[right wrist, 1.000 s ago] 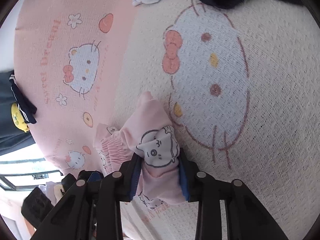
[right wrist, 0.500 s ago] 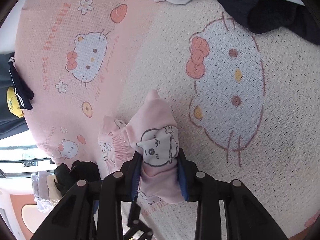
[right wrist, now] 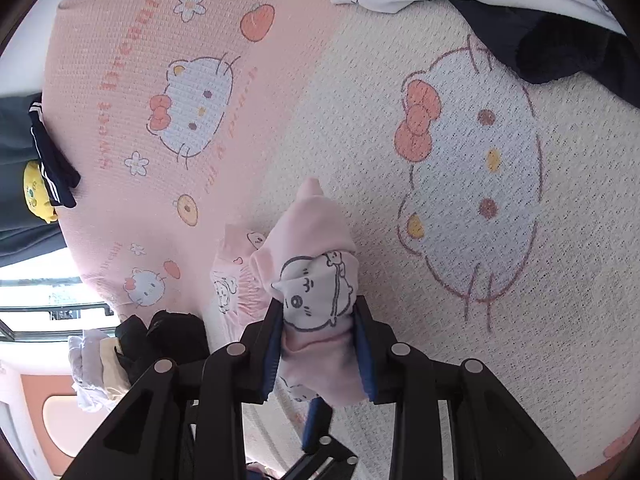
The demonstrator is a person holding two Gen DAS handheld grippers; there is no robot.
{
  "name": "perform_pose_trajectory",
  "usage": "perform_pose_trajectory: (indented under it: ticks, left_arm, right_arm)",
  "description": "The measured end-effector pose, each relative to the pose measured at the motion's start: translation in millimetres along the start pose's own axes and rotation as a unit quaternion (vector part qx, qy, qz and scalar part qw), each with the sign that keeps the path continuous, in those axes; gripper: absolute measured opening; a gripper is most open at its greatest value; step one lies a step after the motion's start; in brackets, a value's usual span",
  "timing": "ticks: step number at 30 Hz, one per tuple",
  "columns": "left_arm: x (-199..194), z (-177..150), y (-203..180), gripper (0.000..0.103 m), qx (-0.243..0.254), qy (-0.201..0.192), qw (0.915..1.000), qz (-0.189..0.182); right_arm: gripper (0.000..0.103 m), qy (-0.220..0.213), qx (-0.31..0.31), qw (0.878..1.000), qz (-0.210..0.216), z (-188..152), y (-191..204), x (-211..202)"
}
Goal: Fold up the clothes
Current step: 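Grasp the rolled pants with the right gripper while the left gripper holds the fabric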
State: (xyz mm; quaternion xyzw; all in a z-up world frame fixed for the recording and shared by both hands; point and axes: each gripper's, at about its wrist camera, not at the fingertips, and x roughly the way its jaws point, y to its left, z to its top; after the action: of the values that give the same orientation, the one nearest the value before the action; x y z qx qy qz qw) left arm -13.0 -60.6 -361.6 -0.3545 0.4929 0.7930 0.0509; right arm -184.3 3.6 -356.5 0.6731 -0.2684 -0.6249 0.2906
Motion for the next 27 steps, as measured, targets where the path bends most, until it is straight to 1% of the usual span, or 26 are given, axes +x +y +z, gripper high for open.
perform_pose_trajectory:
  ticks: [1, 3, 7, 11, 13, 14, 16, 19, 21, 23, 24, 27]
  left_arm:
    - [0.9, 0.8, -2.5, 0.048, 0.011, -0.005, 0.9999, 0.009]
    - [1.5, 1.9, -6.7, 0.048, 0.033, -0.017, 0.9984, 0.042]
    - [4.2, 5.3, -12.6, 0.048, 0.065, -0.028, 0.9955, 0.063]
    - [14.7, 14.2, -12.2, 0.048, 0.054, -0.018, 0.9974, 0.044]
    - [19.9, 18.9, -5.3, 0.048, 0.024, -0.001, 0.9996, 0.014]
    - [20.7, 20.1, -2.4, 0.048, 0.013, 0.002, 0.9999, 0.006]
    - [20.7, 21.1, 0.5, 0.048, 0.003, 0.001, 1.0000, 0.002]
    - [18.0, 22.4, 0.8, 0.049, 0.008, 0.000, 0.9999, 0.011]
    - [11.8, 23.2, 8.0, 0.049, -0.011, -0.003, 0.9999, -0.011]
    - [8.2, 23.7, 14.7, 0.049, -0.029, -0.004, 0.9993, -0.022]
    - [7.0, 24.1, 17.6, 0.049, -0.036, -0.004, 0.9990, -0.025]
    - [13.4, 29.0, 19.9, 0.049, -0.050, 0.007, 0.9986, -0.017]
  right_arm:
    - [0.032, 0.003, 0.000, 1.000, 0.002, 0.4, 0.3, -0.3]
    - [0.032, 0.008, -0.003, 1.000, 0.004, 1.0, 1.9, -0.8]
    - [0.032, 0.013, -0.014, 1.000, 0.006, 2.8, 7.8, -2.2]
    - [0.032, 0.014, -0.039, 0.999, 0.004, 2.5, 17.8, -3.1]
    - [0.032, 0.020, -0.039, 0.999, 0.006, 2.5, 17.5, -2.2]
    - [0.032, 0.024, -0.037, 0.999, 0.009, 2.9, 16.6, -1.6]
    - [0.032, 0.030, -0.041, 0.999, 0.008, 4.3, 16.5, -1.2]
    - [0.032, 0.031, -0.044, 0.999, 0.009, 6.3, 17.3, -1.1]
    - [0.032, 0.031, -0.040, 0.999, 0.015, 7.8, 17.1, -1.3]
    - [0.032, 0.030, -0.031, 0.999, 0.028, 9.5, 15.8, -2.4]
    - [0.032, 0.030, -0.027, 0.999, 0.035, 10.3, 15.7, -2.9]
    - [0.032, 0.033, -0.030, 0.998, 0.041, 11.7, 19.9, -4.2]
